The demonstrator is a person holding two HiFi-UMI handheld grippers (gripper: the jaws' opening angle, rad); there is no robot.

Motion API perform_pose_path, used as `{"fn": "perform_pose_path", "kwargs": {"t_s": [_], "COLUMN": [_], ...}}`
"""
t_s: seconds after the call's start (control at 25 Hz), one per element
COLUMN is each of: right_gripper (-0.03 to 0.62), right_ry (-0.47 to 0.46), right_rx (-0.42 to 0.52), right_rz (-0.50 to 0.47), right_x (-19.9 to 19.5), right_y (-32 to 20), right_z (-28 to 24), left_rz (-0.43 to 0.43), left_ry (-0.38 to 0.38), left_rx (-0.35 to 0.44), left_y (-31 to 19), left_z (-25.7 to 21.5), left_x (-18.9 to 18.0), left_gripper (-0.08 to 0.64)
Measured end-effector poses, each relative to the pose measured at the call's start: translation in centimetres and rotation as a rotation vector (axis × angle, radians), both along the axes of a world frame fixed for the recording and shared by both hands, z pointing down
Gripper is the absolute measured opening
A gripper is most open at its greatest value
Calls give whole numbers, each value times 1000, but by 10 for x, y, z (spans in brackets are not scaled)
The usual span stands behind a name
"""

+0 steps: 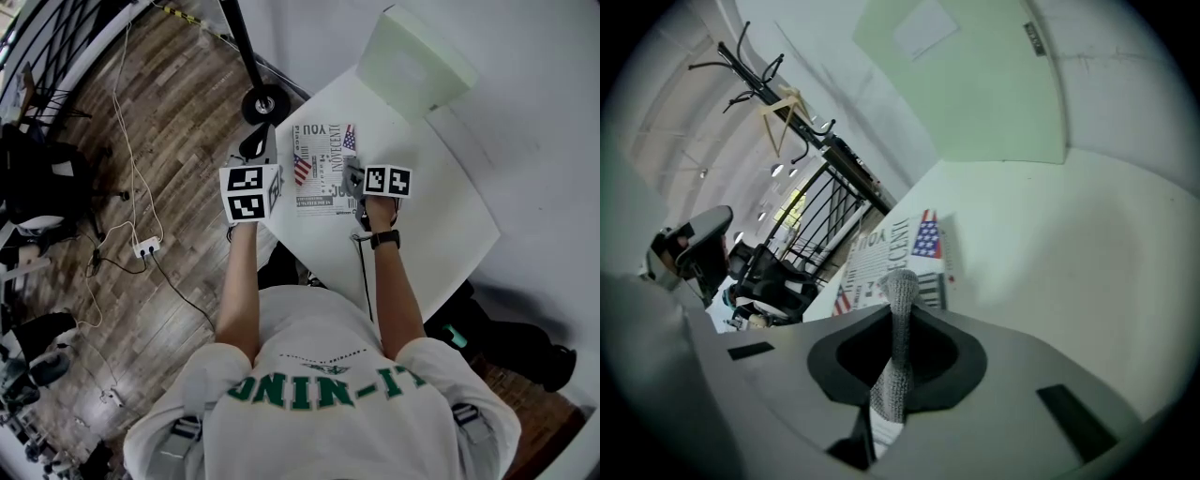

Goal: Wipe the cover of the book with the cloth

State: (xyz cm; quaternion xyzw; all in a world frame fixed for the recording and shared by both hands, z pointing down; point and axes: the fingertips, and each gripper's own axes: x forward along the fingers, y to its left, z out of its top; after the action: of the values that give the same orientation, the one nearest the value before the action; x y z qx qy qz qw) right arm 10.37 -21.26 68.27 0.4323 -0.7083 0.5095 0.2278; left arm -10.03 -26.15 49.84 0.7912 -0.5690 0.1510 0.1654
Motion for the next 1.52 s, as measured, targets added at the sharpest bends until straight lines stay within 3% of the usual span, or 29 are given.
{"fn": "perform_pose_path", "kwargs": {"t_s": [0.2, 0.4, 0.6, 0.92, 1.08, 1.32, 1.52], "right_gripper": [37, 37, 35, 35, 35, 35, 37], "right_ry": [-95, -63, -59, 13, 36, 95, 5], "right_rx": [-13, -37, -46, -25, -18, -16, -21], "right_rz": [-218, -346, -306, -123, -57, -76, -157], "right_x": [-94, -142, -119, -15, 13, 10, -45], "right_y": [19, 39, 37, 21, 20, 21, 35], "right_z": [-7, 8, 15, 11, 10, 9, 3], "left_rz": [-7, -27, -31, -7, 11, 13, -5], "left_ry": [-13, -21, -23, 9, 20, 13, 11], "left_rx": [-6, -3, -5, -5, 10, 4, 8], "left_y": [1, 2, 2, 2, 1, 5, 7], "left_z": [2, 0, 2, 0, -7, -4, -7], "left_x": [-4, -15, -19, -7, 3, 2, -5], "left_gripper": [17, 17, 17, 17, 17, 17, 17]}}
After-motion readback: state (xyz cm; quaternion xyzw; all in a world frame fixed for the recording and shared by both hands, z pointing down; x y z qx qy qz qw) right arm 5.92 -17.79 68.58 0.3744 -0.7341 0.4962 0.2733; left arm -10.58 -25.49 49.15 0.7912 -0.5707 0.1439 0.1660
